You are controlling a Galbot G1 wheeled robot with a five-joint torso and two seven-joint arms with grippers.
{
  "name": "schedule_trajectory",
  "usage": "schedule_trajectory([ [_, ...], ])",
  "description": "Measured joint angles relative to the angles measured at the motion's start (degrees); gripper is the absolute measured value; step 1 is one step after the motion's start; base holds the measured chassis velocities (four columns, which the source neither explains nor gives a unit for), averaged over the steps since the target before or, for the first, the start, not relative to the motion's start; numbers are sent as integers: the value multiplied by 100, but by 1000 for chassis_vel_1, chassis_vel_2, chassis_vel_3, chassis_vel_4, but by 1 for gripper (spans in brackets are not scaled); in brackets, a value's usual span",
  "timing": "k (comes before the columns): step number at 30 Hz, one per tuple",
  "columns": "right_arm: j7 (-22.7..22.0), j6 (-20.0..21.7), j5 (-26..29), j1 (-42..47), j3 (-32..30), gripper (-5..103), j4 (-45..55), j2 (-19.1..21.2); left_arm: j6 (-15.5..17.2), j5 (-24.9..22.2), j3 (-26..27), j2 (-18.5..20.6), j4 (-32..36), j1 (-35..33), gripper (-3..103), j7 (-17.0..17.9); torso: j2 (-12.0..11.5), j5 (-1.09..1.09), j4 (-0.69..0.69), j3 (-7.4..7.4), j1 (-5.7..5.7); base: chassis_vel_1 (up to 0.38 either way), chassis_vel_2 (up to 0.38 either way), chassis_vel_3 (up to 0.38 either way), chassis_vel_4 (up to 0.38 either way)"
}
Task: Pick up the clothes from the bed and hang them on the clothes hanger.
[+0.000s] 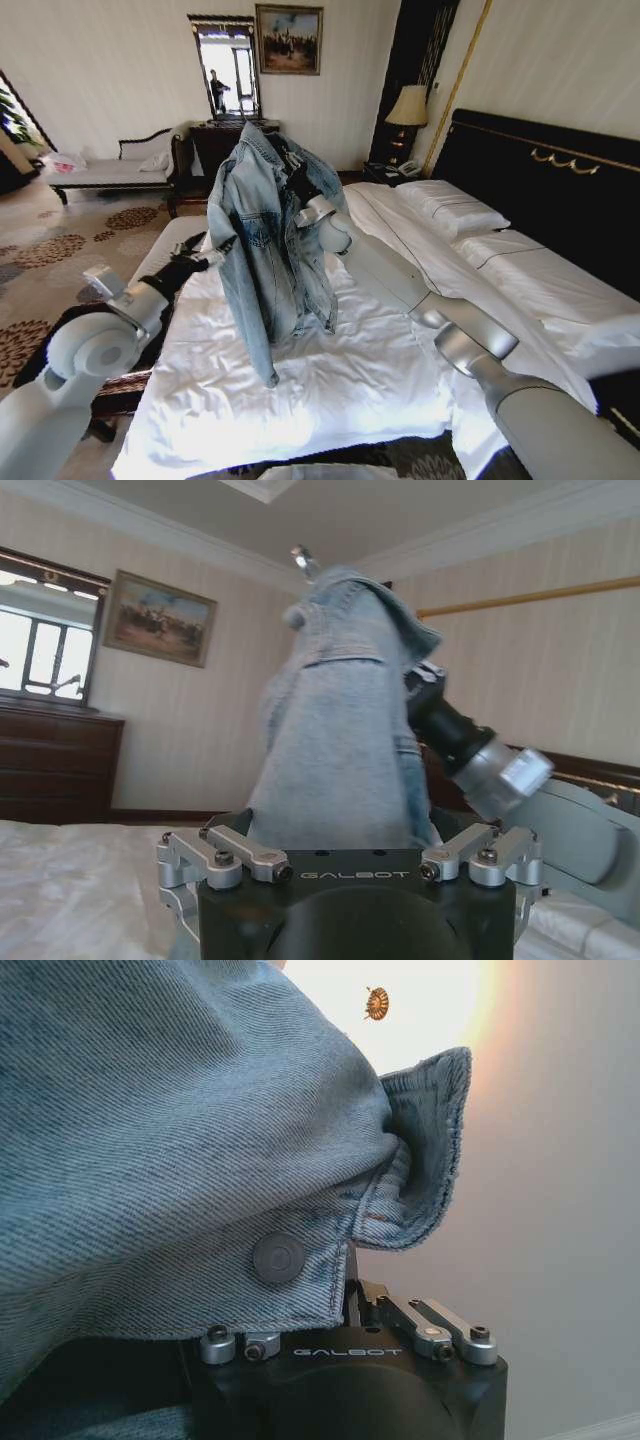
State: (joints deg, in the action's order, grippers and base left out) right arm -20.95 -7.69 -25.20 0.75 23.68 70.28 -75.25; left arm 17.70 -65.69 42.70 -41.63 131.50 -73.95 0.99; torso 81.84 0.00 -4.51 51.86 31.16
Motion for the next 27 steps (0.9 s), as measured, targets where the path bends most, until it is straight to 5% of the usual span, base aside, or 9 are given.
schedule_trajectory([
  [14, -31, -39, 58, -32, -4, 23, 20, -13, -23, 101, -577, -38, -625, 595, 99, -69, 0, 0, -1, 0, 0, 0, 0, 0, 0],
  [23, -78, -54, 65, -104, -4, 23, -82, -113, -118, 272, -768, -75, -707, 685, 68, -247, 0, -1, -1, 0, -1, 0, 0, 0, 0],
  [27, -110, -56, 50, -116, -4, 23, -187, -182, -139, 330, -695, -100, -616, 522, 45, -360, 0, 0, -1, 0, 0, 0, 0, 0, 0],
])
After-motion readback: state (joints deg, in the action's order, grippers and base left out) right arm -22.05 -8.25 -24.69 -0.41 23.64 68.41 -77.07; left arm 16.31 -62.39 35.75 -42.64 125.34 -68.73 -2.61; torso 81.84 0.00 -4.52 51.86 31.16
